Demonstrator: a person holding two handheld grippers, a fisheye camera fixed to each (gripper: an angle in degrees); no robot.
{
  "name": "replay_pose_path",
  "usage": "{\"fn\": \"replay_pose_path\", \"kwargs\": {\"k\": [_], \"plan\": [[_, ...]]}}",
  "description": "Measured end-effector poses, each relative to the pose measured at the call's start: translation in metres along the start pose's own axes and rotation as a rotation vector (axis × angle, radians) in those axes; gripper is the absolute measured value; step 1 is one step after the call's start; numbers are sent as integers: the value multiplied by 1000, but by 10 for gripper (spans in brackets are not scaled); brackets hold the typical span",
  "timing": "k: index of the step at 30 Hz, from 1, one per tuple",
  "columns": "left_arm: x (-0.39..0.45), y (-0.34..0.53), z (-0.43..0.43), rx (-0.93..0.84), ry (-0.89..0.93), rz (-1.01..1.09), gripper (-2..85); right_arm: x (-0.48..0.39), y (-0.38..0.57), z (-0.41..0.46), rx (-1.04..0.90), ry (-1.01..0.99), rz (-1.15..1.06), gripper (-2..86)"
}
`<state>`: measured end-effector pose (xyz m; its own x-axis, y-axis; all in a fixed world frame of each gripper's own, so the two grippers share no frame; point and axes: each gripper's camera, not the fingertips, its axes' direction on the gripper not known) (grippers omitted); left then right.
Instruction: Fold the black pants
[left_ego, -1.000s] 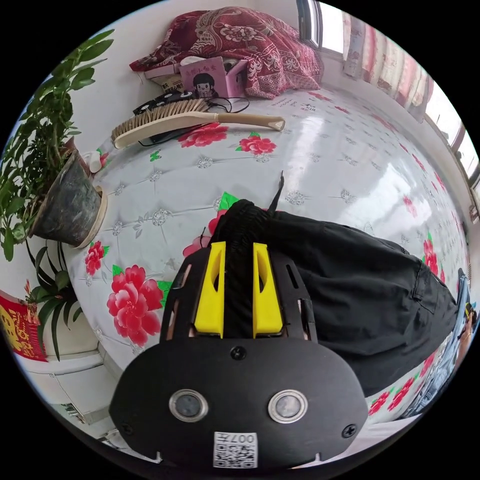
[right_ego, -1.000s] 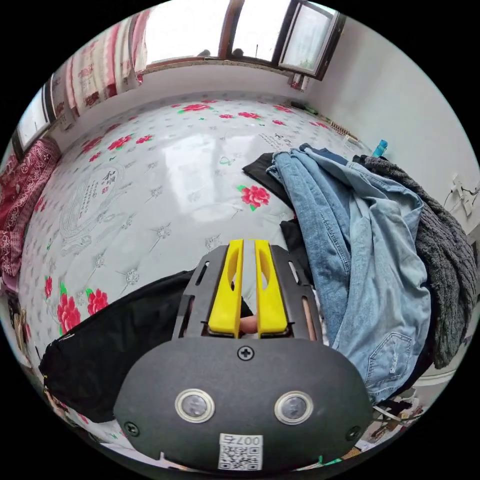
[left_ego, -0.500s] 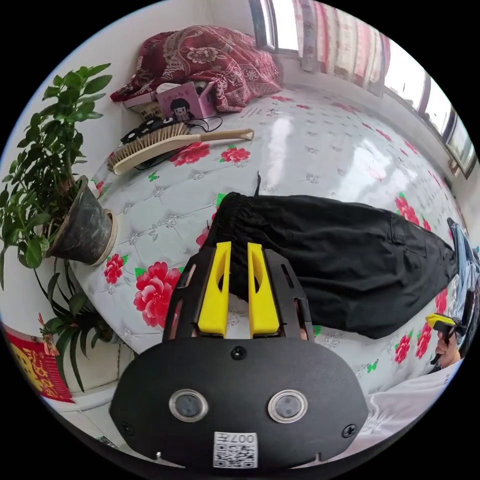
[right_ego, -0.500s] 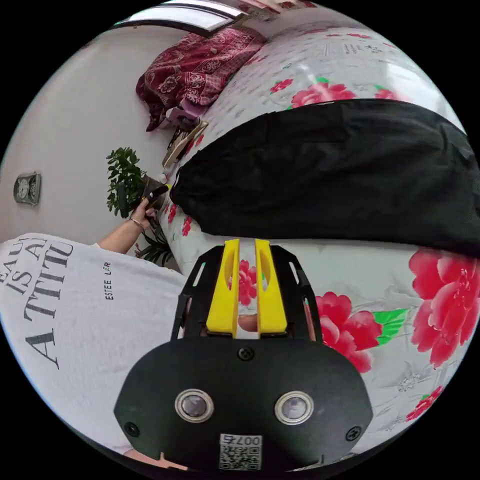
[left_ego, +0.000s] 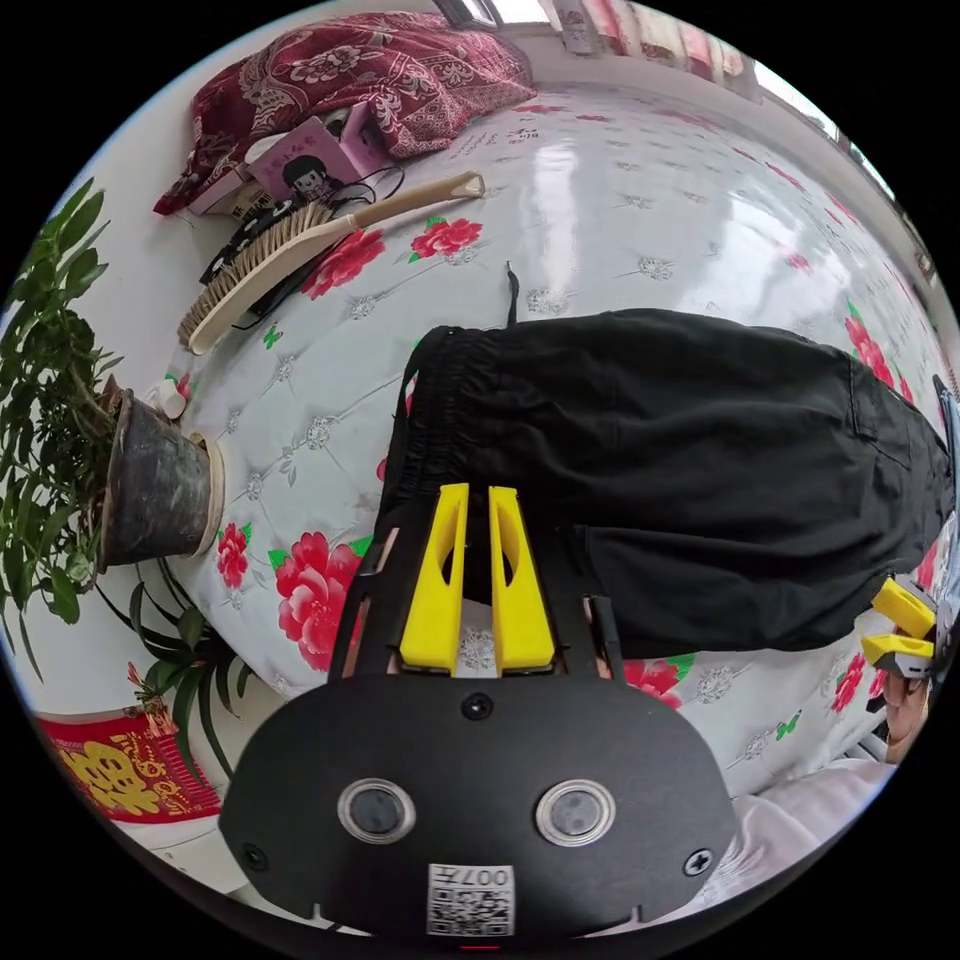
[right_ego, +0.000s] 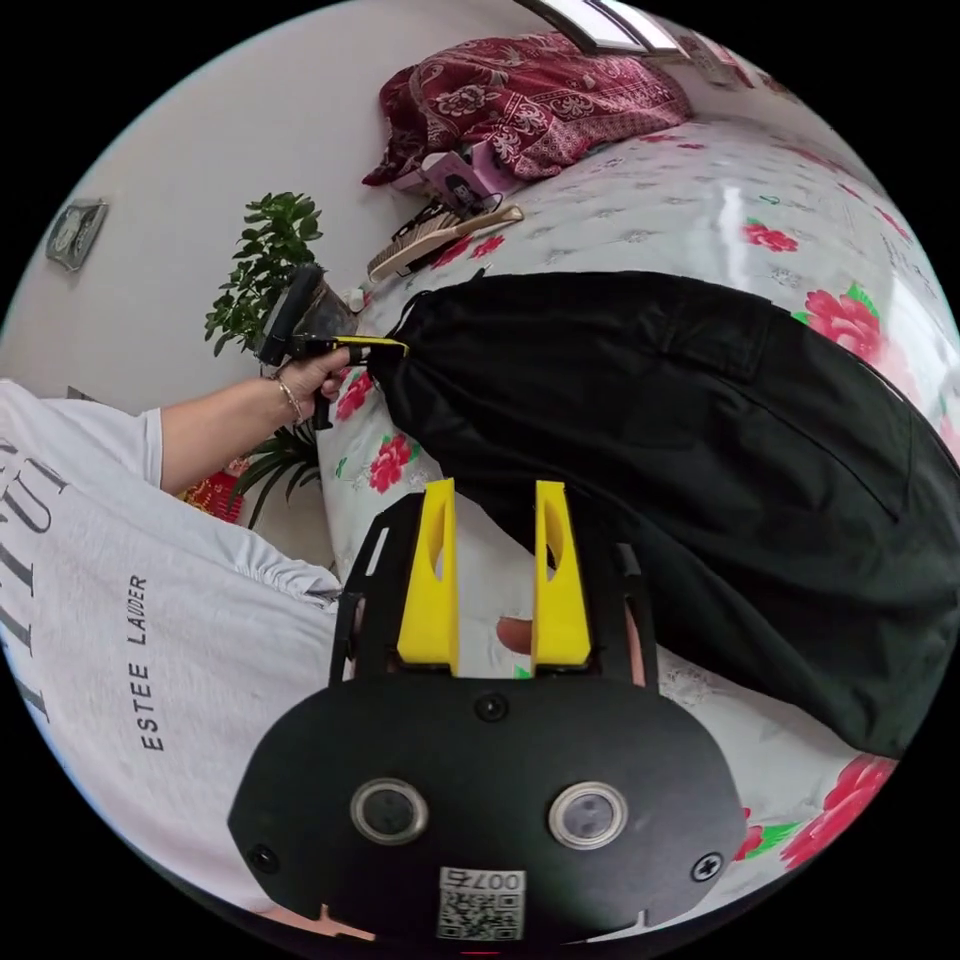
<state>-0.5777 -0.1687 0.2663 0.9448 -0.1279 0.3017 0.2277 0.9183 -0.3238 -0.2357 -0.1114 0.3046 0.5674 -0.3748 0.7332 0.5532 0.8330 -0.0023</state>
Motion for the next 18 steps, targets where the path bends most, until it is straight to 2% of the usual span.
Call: {"fn": "replay_pose_path", "kwargs": {"k": [3, 6, 12, 18], "plan": [[2, -8, 0, -16, -4, 9, 38, -20, 6, 17, -52, 23, -53, 89], [5, -11, 1, -13, -9, 14, 38, -13, 8, 32, -143, 60, 19, 84], [1, -13, 1, 5, 20, -1, 37, -6, 36, 26, -152, 88, 122, 70], [6, -18, 2, 2, -8, -2, 37, -17, -1, 43, -107, 169, 16, 51]]}}
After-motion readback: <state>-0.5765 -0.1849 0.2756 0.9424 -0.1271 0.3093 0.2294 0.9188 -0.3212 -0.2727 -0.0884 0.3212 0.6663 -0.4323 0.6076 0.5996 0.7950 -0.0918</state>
